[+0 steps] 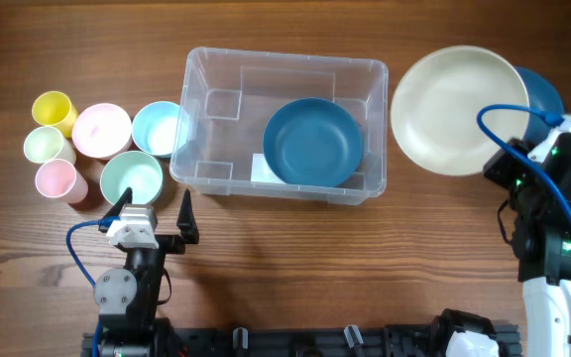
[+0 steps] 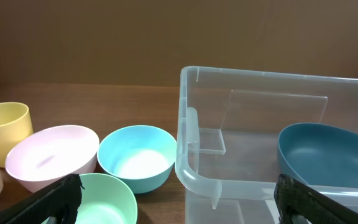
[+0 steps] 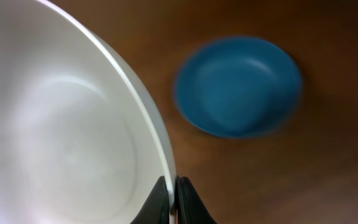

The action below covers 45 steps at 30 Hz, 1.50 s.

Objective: Pack container
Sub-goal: 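Lift the cream plate and place it on the teal bowl in the box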

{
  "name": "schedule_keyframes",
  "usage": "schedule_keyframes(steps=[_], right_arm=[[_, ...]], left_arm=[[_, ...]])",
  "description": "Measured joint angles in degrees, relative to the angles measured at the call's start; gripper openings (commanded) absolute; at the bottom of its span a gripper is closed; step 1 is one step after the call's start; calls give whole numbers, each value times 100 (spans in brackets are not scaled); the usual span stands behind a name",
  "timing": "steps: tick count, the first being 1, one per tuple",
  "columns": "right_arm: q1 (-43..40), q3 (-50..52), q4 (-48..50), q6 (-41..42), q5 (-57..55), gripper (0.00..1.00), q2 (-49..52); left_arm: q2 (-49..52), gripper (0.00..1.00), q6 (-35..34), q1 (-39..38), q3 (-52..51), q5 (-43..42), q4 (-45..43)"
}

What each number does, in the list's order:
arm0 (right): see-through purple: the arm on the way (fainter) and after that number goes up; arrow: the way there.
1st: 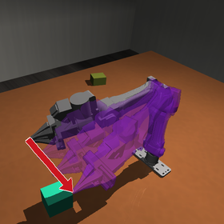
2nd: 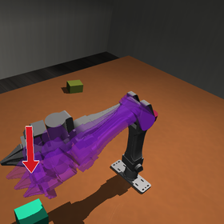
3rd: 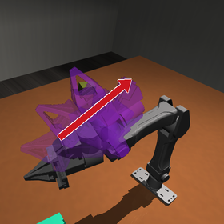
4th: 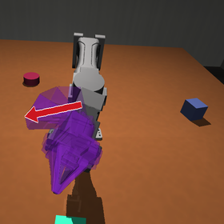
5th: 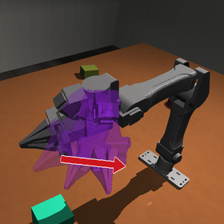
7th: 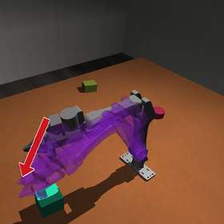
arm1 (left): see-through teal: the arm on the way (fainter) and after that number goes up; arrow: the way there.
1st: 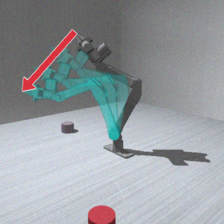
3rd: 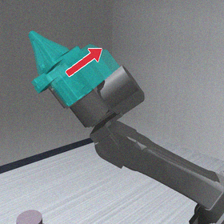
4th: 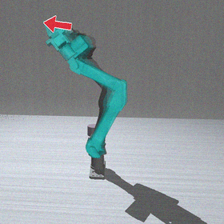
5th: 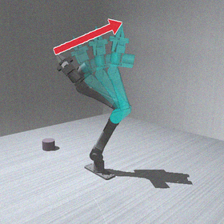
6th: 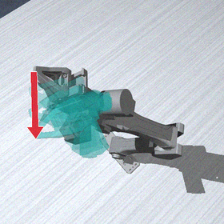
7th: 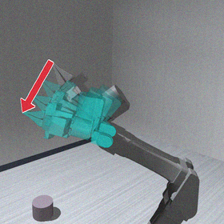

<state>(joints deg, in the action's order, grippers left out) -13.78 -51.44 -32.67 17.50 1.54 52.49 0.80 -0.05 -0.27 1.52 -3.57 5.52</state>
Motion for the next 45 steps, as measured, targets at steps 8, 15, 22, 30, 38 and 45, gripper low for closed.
schedule_keyframes(steps=[8,15,22,30,38,45], right_arm=[[662,-72,647,-634,1123,4,190],[2020,-195,822,-789,898,4,1014],[3003,-1141,129,-841,133,4,2197],[3250,-2483,-632,-837,-365,4,3383],[3311,-2555,-625,-817,-470,5,4345],[3434,-2555,-527,-815,-483,32,4695]], left_arm=[[0,100,2,0,0,0,0],[0,100,0,0,0,0,0],[0,100,2,0,0,2,0],[0,100,0,0,0,0,0],[0,100,0,0,0,0,0],[0,100,0,0,0,2,0]])
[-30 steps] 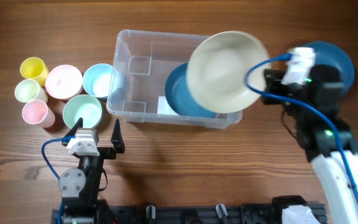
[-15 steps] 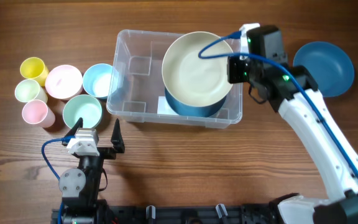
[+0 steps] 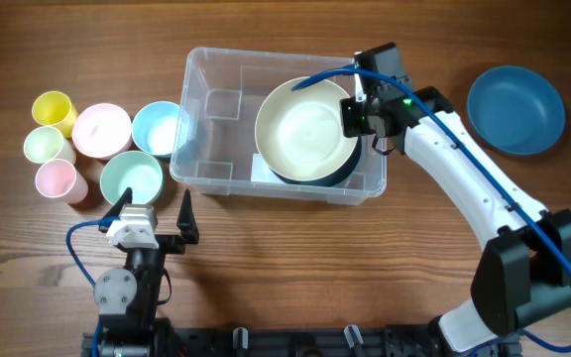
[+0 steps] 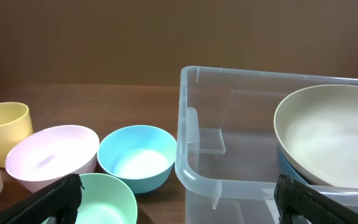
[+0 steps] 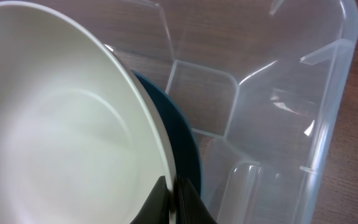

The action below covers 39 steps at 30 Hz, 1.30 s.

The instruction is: Pack container

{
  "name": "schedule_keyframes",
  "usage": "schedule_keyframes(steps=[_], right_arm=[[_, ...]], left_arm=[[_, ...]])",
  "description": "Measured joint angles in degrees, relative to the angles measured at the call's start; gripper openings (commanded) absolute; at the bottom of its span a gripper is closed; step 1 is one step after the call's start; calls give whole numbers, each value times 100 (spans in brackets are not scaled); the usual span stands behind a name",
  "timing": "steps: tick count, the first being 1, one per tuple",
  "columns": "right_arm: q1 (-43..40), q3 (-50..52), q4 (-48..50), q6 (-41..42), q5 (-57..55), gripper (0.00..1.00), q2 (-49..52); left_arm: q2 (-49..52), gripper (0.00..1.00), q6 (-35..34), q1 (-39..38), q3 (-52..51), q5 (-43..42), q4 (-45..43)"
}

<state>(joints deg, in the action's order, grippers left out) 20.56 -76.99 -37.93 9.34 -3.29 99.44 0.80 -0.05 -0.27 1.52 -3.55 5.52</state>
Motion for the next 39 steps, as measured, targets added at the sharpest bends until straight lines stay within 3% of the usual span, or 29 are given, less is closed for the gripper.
schedule_keyframes(steps=[1,5,12,16,21,23,33,39], right_arm=[[-2,0,4,20,4,44,0],[0,0,31,74,4,60,0],[-2,-31,-225,-68,2,58,-70],[-2,-225,-765,-83,33,47,-393],[0,-518,-1711,-59,155,14,-1287],[-2,-568,-1958,-70,164,5,-1541],[101,-365,-2970,-81,861,4,-1580],[557,-350,-3257,-588,1141,4,-1576]], left_arm=[[0,100,2,0,0,-2,0],[0,100,0,0,0,0,0],[0,100,2,0,0,0,0],[0,100,2,0,0,0,0],[0,100,0,0,0,0,0],[0,100,0,0,0,-2,0],[0,100,0,0,0,-2,0],[0,100,0,0,0,-2,0]])
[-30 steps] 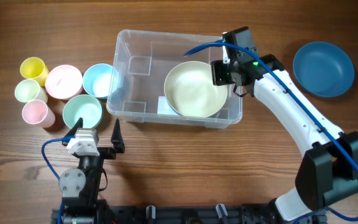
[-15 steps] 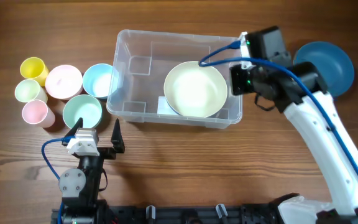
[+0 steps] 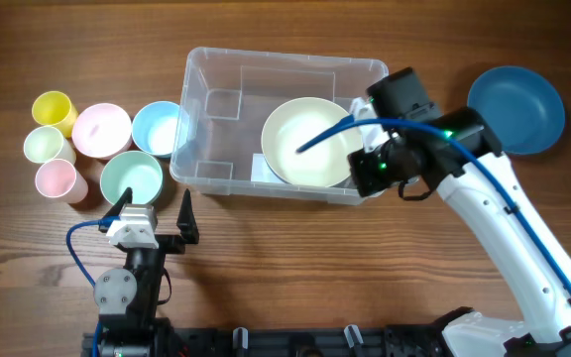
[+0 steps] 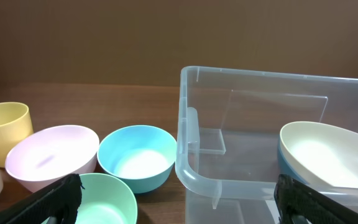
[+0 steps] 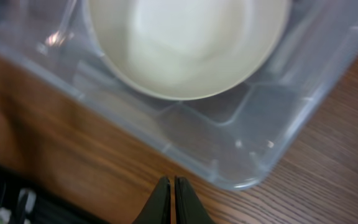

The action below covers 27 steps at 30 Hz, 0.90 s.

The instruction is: Pack container

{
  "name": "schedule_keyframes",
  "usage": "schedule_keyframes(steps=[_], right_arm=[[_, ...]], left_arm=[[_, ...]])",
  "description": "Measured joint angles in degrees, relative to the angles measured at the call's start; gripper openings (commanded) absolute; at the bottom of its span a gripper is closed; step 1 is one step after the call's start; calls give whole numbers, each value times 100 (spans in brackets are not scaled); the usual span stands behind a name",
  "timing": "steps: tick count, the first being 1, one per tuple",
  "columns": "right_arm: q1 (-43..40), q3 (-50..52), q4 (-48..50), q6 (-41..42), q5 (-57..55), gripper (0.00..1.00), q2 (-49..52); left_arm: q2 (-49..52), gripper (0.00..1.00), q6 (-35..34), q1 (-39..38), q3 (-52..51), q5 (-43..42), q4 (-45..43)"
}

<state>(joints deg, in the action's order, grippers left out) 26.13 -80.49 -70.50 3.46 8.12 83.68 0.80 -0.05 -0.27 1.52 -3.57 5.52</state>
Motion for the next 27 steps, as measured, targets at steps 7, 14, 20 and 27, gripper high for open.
schedule_keyframes(steps=[7,14,20,27], right_arm=[[535,201,-72,-345,114,4,0],[566,1158,472,-402,131,4,2],[566,1342,717,-391,0,4,22],[566,1342,804,-302,-330,4,46]], left_arm=[[0,100,2,0,0,0,0],[0,100,2,0,0,0,0],[0,100,2,0,0,0,0],[0,100,0,0,0,2,0]])
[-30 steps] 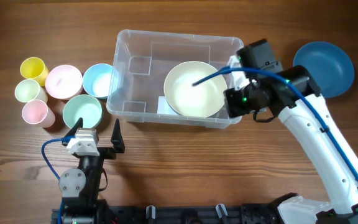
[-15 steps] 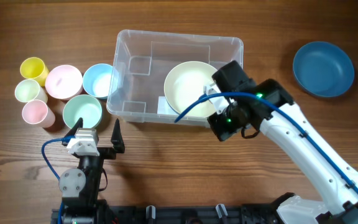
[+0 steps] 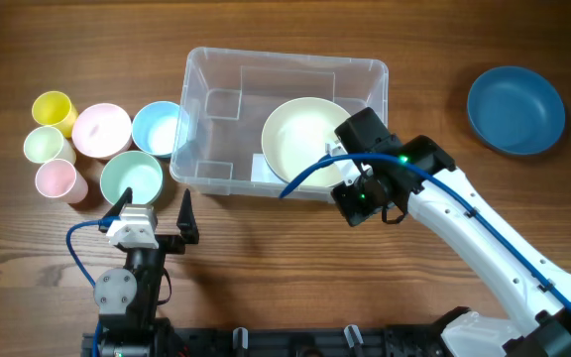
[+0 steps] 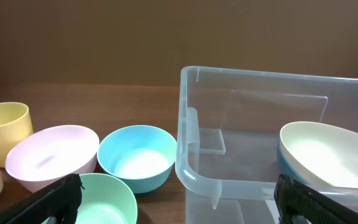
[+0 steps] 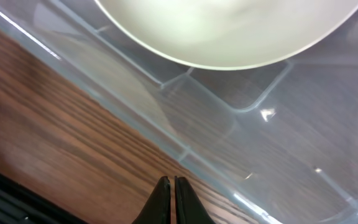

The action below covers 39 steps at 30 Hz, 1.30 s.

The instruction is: Pack container

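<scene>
The clear plastic container (image 3: pixel 285 57) stands mid-table. Inside it, a cream bowl (image 3: pixel 310 141) rests nested in a dark blue bowl whose edge peeks out (image 4: pixel 281 160). My right gripper (image 3: pixel 358 196) hovers over the container's front wall, shut with nothing between its fingers; its wrist view shows the cream bowl (image 5: pixel 229 31) through the container wall (image 5: pixel 241 143) just ahead of the gripper (image 5: pixel 171 184). Another blue bowl (image 3: pixel 515 96) sits far right. My left gripper (image 3: pixel 157 220) stands open near the front left, facing the container (image 4: pixel 191 162).
Left of the container stand a light blue bowl (image 3: pixel 157 127), a pink bowl (image 3: pixel 101 129), a mint bowl (image 3: pixel 132 178), and yellow (image 3: pixel 54 109), pale green (image 3: pixel 43 145) and pink (image 3: pixel 56 179) cups. Bare wood lies in front of the container.
My right gripper, still shut and empty, has moved a little left and toward the table's front, from over the container's front right part to its front wall. The left arm has not moved.
My right gripper first held the cream bowl by its rim right of the container. It then held the bowl over the dark blue bowl inside. Later the cream bowl lay nested there and the gripper was off it; now the gripper is further back.
</scene>
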{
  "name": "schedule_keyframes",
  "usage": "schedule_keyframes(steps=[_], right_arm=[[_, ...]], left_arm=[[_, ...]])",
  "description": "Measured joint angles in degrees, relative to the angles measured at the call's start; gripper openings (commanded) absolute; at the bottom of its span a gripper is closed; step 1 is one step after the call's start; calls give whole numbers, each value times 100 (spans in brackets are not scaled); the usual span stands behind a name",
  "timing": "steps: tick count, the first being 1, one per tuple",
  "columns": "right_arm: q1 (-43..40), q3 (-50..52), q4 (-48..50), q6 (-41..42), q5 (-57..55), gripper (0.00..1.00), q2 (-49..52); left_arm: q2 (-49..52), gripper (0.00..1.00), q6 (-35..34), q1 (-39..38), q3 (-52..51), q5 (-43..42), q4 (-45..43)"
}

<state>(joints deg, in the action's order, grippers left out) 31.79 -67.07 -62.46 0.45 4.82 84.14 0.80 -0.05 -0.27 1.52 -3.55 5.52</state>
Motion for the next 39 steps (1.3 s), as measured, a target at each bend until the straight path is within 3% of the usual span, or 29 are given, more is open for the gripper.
schedule_keyframes(steps=[21,35,39], right_arm=[[4,0,131,146,-542,4,9],[-9,-398,-201,33,223,4,-133],[-293,-944,-284,157,284,20,-568]], left_arm=[[0,100,2,0,0,0,0],[0,100,0,0,0,-2,0],[0,100,0,0,0,-2,0]])
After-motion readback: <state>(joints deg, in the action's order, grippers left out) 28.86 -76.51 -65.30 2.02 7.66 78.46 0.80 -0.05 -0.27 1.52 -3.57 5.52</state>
